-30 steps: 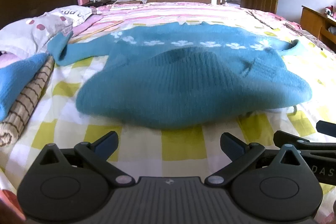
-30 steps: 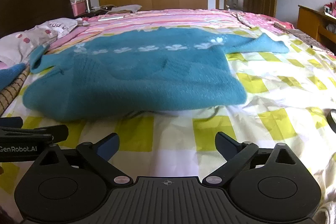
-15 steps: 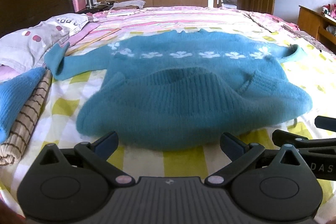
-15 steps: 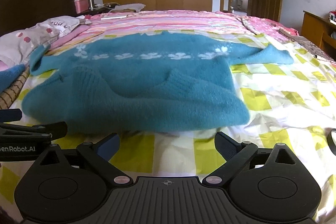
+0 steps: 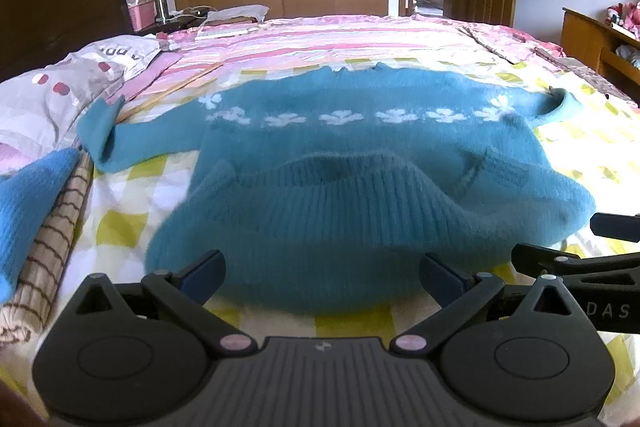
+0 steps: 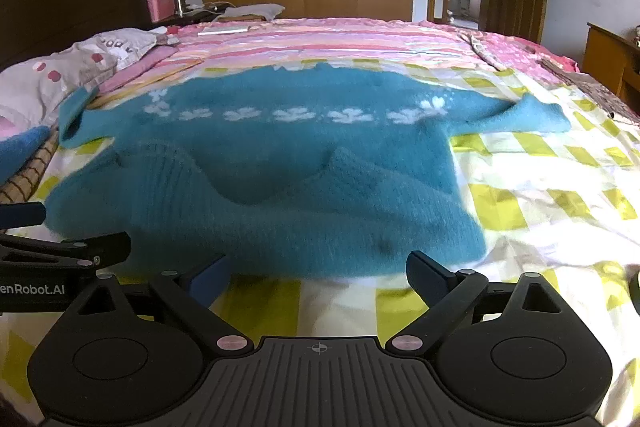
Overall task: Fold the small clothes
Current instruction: 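Move both tools forward toward the folded-over hem of the sweater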
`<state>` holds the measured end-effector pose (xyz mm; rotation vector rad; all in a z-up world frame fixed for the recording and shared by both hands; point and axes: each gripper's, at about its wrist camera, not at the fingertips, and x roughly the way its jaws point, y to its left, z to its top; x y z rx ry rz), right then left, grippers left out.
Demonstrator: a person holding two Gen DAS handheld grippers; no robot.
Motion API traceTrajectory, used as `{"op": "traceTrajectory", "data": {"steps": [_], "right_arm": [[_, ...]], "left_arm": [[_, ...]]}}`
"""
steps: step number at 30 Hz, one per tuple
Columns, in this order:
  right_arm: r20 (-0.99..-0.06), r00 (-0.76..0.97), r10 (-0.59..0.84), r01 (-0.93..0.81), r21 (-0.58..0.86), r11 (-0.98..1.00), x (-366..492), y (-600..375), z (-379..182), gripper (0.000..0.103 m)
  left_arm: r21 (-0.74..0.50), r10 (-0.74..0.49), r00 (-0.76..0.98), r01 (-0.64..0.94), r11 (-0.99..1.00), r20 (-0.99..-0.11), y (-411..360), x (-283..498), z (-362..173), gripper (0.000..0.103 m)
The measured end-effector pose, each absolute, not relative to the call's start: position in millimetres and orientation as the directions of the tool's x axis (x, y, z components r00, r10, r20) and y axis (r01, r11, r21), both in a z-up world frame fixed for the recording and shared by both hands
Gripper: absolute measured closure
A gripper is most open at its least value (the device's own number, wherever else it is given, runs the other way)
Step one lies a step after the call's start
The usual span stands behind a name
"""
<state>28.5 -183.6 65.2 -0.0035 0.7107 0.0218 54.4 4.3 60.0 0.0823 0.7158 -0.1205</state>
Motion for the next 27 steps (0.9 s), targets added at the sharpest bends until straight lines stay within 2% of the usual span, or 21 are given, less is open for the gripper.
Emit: {"op": "traceTrajectory", "data": {"steps": [27], "right_arm": [[-0.671, 0.74, 0.052, -0.064, 0.006, 0.998, 82, -175, 69, 0.008]], "left_arm": [[0.059, -0.098, 0.743, 0.181, 0.982, -0.662, 10, 103, 67, 0.0]]}}
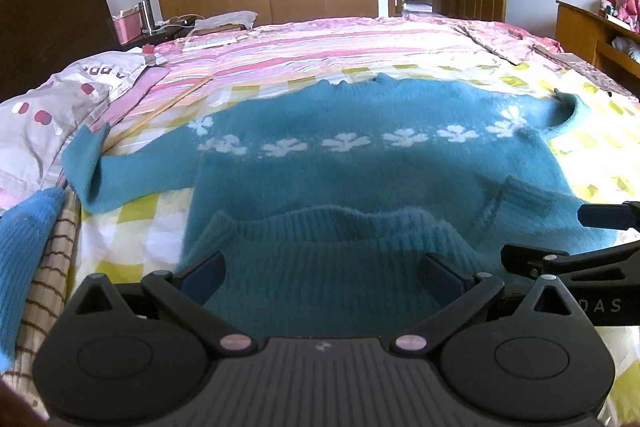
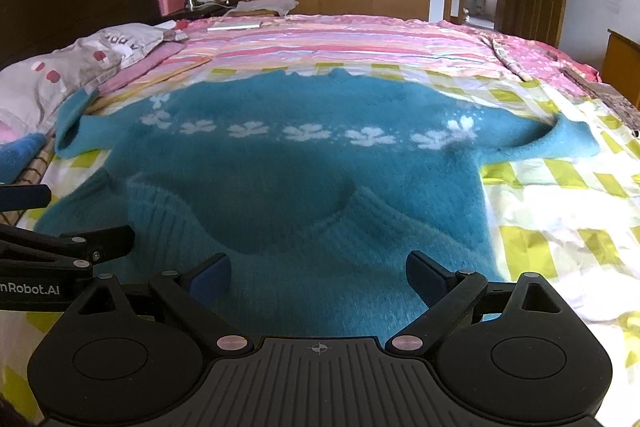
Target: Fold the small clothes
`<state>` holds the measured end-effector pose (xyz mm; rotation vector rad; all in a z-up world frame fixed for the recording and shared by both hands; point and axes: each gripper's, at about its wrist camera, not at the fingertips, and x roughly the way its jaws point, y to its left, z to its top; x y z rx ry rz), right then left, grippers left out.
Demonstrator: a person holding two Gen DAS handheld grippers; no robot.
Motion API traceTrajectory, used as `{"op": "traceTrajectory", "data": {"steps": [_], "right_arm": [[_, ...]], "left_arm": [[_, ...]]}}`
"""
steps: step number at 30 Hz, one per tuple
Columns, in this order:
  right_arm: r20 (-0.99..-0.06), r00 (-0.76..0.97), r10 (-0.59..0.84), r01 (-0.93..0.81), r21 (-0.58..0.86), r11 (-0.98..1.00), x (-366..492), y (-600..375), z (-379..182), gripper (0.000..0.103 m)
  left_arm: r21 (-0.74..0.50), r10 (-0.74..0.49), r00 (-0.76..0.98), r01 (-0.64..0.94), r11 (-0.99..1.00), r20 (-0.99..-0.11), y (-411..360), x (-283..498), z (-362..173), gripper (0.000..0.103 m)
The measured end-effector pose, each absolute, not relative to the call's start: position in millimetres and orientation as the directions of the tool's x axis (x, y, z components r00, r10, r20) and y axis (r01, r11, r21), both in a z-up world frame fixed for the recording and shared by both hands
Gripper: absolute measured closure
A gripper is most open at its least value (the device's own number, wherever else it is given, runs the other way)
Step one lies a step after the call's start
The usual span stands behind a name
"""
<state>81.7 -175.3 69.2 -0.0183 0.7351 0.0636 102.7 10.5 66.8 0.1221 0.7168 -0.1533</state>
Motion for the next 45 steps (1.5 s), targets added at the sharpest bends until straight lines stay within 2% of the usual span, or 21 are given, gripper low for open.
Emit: {"op": "traceTrajectory", "data": {"steps": [12, 19, 25, 32, 39, 45], "right_arm": [[-0.676, 0.734, 0.065, -0.099, -0.012, 0.995, 108, -171, 65, 0.009], [-0.7, 0.712, 0.063, -0.079, 0.01, 0.997, 130, -191, 62, 0.017], [-0.707, 0.702, 0.086, -0.102, 0.02, 0.995, 147, -193, 62, 0.02], [-0.779, 0.611, 0.141, -0.15, 0.061, 0.987, 177, -192, 53, 0.02], [-0.826, 0.518, 0.224, -0.21, 0.131, 0.969, 179, -203, 48, 0.02], [-0.845, 0.437, 0.307, -0.303, 0.184, 0.935, 158, -203, 60, 0.02]], "left_arm": [[0.087, -0.102, 0.759, 0.205, 0.975, -0.643, 19, 125, 65, 0.0], [0.089, -0.091, 0.763, 0.191, 0.977, -0.64, 38, 142, 62, 0.0], [0.048, -0.101, 0.767, 0.169, 0.984, -0.633, 57, 164, 66, 0.0], [-0.024, -0.189, 0.698, 0.239, 0.971, -0.69, 65, 190, 57, 0.0], [-0.107, -0.304, 0.58, 0.349, 0.931, -0.756, 68, 183, 40, 0.0], [-0.086, -0.323, 0.546, 0.414, 0.906, -0.773, 70, 152, 37, 0.0]]}}
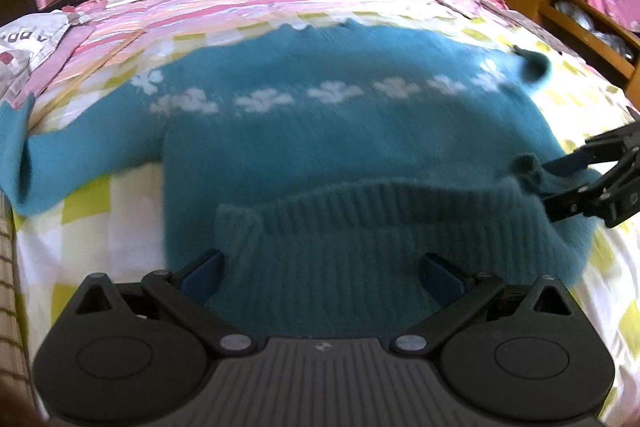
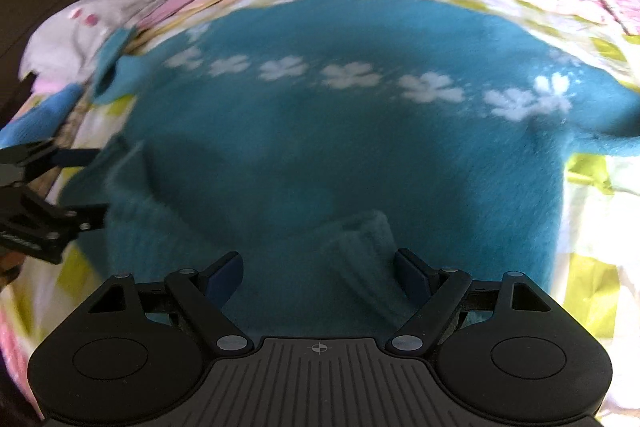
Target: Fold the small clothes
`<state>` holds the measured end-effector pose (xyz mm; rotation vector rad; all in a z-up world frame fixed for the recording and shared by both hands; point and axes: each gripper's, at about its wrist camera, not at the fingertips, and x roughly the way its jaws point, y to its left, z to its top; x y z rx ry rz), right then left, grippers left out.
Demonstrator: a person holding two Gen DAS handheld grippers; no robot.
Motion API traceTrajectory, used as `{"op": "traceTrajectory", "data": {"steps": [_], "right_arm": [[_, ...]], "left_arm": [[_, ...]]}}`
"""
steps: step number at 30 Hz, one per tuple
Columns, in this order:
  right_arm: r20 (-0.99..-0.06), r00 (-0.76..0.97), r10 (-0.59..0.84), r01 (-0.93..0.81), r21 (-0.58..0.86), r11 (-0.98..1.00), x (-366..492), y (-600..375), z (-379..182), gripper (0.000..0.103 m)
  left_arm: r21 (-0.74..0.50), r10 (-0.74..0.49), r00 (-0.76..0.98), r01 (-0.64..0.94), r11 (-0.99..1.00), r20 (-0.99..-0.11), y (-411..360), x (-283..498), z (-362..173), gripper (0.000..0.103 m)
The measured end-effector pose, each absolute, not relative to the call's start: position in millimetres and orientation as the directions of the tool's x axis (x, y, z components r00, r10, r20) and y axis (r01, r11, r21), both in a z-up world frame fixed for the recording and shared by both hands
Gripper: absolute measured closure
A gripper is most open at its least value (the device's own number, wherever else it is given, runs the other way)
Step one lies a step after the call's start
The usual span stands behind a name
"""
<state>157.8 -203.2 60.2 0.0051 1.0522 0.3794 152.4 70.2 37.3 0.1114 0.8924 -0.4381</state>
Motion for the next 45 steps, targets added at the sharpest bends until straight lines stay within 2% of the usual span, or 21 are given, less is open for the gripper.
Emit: {"op": "traceTrajectory", "data": {"steps": [14, 18, 24, 29, 32, 37, 45], "right_arm": [[-0.911, 0.267, 0.313, -0.421, 0.182, 0.888, 67, -204, 79, 0.02], [-0.895, 0.332, 0.299, -0.431, 0.138, 0.892, 48, -206, 94, 0.02], [-0.833, 0.482, 0.271, -0.417, 0.054, 0.907, 71, -203, 110, 0.02], [-0.775, 0.542, 0.325, -0.361, 0.135, 0.923, 114, -200, 114, 0.02], [-0.764, 0.535, 0.361, -0.31, 0.22, 0.925, 143, -201, 108, 0.02], [-0.807, 0.478, 0.346, -0.272, 0.239, 0.932, 175, -195, 77, 0.02], [-0.863, 0.338, 0.375, -0.302, 0.278, 0.912, 145, -215, 59, 0.02]], "left_arm": [[-0.125, -0.388, 0.53, 0.464, 0.877, -0.754, 85, 64, 49, 0.0], [-0.112, -0.386, 0.582, 0.45, 0.886, -0.716, 92, 45, 65, 0.0], [-0.089, -0.379, 0.675, 0.423, 0.902, -0.633, 90, 61, 92, 0.0], [-0.095, -0.381, 0.717, 0.406, 0.909, -0.583, 90, 93, 101, 0.0], [-0.105, -0.376, 0.713, 0.394, 0.913, -0.592, 88, 113, 95, 0.0], [-0.128, -0.373, 0.669, 0.386, 0.914, -0.643, 81, 145, 71, 0.0], [-0.18, -0.432, 0.507, 0.47, 0.864, -0.746, 72, 125, 36, 0.0]]}}
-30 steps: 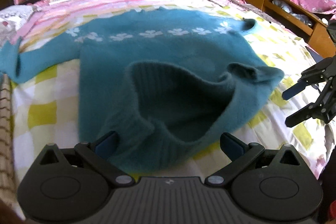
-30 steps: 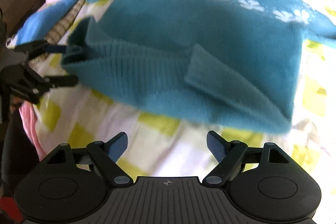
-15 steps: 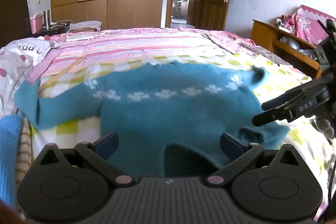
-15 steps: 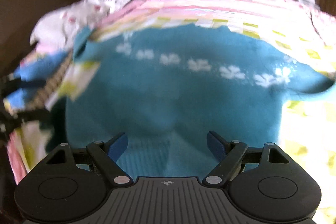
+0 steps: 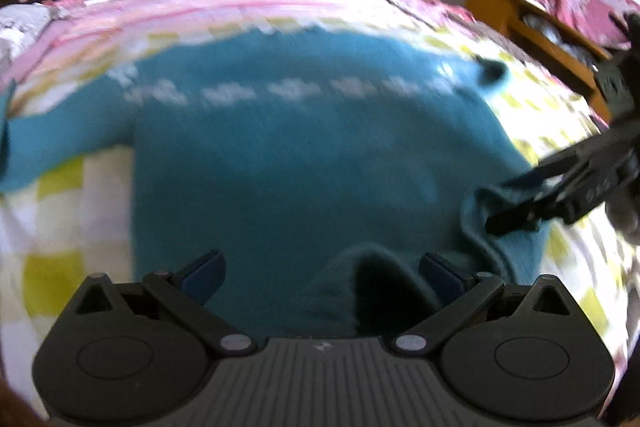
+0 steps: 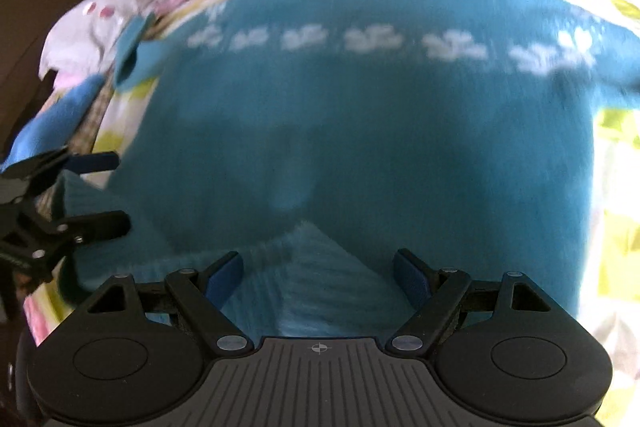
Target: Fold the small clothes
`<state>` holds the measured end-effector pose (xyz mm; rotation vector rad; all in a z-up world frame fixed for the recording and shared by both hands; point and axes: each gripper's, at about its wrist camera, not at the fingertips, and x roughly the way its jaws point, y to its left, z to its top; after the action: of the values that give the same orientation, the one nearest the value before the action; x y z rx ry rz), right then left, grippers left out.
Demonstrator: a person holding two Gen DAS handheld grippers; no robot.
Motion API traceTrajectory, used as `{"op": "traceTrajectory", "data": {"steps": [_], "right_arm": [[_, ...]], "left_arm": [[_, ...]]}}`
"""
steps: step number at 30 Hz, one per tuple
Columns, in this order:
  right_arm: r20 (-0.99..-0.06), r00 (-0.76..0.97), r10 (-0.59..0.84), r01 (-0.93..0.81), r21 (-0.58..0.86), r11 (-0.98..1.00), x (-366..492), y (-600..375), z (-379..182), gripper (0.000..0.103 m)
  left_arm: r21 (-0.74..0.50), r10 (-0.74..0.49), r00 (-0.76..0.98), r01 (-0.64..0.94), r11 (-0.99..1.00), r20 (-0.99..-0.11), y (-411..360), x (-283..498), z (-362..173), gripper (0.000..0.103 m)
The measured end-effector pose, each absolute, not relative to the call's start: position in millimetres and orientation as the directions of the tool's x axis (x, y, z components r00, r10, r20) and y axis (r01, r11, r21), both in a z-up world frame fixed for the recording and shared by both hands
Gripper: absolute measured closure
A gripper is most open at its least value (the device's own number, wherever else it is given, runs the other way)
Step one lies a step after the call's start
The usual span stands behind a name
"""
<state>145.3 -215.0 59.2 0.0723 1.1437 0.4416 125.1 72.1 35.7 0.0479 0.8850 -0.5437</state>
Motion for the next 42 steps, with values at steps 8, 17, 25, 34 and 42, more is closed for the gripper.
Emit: {"op": "traceTrajectory", "data": {"steps": [8, 17, 25, 34, 42], "right_arm": [[-0.875, 0.297, 0.383, -0.317, 0.288, 0.903, 90, -232, 69, 0.02], [-0.906, 0.292, 0.305, -0.357, 0.193, 0.914, 40, -237, 68, 0.02], [-0.888, 0.329, 0.32, -0.335, 0.207, 0.919, 24, -244, 81, 0.019], [-0.84, 0.477, 0.259, -0.197, 0.185, 0.963, 4, -271, 84, 0.019], [-0.866, 0.461, 0.193, -0.063, 0.185, 0.981, -2, -282, 59, 0.052]], "left_arm": [[-0.153, -0.43, 0.437, 0.538, 0.829, -0.79, 64, 65, 25, 0.0], [-0.106, -0.392, 0.419, 0.562, 0.821, -0.819, 59, 21, 21, 0.0], [-0.086, -0.4, 0.499, 0.539, 0.838, -0.769, 64, 11, 48, 0.0], [-0.123, -0.328, 0.587, 0.361, 0.925, -0.74, 81, 29, 40, 0.0], [-0.093, -0.273, 0.613, 0.309, 0.947, -0.741, 84, 19, 29, 0.0]]}}
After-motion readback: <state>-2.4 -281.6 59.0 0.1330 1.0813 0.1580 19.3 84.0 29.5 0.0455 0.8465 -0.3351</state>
